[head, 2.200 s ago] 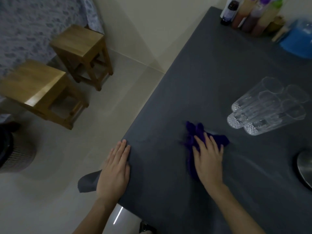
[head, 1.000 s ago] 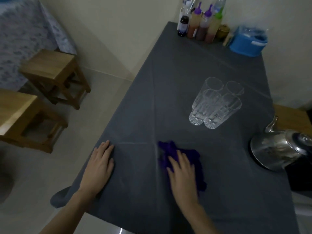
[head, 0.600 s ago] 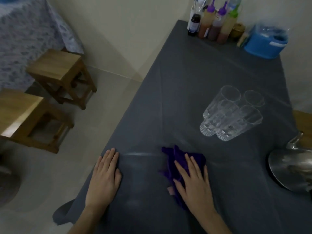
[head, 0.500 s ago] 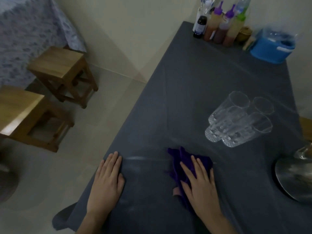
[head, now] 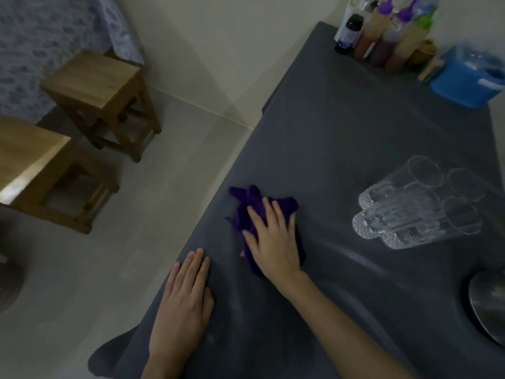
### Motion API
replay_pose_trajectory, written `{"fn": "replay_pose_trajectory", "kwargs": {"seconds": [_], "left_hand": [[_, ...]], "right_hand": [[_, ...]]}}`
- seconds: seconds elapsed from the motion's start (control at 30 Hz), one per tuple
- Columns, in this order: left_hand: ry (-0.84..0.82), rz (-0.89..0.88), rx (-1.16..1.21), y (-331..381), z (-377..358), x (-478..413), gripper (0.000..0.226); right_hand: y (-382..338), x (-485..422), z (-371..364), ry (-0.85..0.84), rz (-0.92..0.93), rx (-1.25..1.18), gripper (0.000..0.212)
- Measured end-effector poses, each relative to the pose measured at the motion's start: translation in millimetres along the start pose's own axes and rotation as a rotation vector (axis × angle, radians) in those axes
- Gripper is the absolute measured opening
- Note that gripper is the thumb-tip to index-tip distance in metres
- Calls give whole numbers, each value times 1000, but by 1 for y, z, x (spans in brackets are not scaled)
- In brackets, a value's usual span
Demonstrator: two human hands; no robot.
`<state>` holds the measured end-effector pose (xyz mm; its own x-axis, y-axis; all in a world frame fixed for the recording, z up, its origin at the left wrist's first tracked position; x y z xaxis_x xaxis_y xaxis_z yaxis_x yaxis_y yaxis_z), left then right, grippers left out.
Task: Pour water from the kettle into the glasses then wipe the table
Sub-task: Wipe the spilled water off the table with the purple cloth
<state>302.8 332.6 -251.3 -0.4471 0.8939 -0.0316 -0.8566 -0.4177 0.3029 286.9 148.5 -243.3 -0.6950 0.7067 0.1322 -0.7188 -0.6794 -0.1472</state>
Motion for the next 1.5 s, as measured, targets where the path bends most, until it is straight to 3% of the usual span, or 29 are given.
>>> {"fn": "replay_pose_trajectory", "kwargs": {"seconds": [0.23,0.4,0.5,0.67,0.87,1.0,1.13,1.27,1.37,1.5], "left_hand": [[-24,-14,28,3,3,-2,55],[-14,10,33,2,3,-1,56],[5,16,35,2,2,-1,55],[34,3,32,3,3,0,56],[39,-14,14,6,3,0,55],[44,-17,2,7,5,0,54],[43,-13,-10,9,6,1,56],[65,-2,-3,8,8,2,58],[82,-24,-15,5,5,3,60],[68,-32,-69,-1,-8,3,62]], "right_hand": [[-21,62,-9,-44,321,-2,54],[50,120,-12,-88,542,166,62],[127,129,2,-116,413,215,68],[251,147,28,-100,-85,48,56],[229,151,26,62,-405,-64,46],[145,142,9,28,-343,-27,52],[47,161,-12,-44,32,-20,55],[63,201,-20,-79,340,50,56],[144,231,-12,-60,246,119,60],[291,280,8,-20,-198,15,60]]}}
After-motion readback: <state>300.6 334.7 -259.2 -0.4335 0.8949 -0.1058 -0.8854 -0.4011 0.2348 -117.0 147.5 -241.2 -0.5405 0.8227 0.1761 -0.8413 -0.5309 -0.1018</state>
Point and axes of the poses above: each hand's wrist, its own x-axis away from the middle knuckle, its own z-axis out of the back of the hand, y = z × x, the point moved 10 cm from there along -x, towards the middle knuckle, and after that the axes turned 15 degrees about -z, right-handed, at the moved point
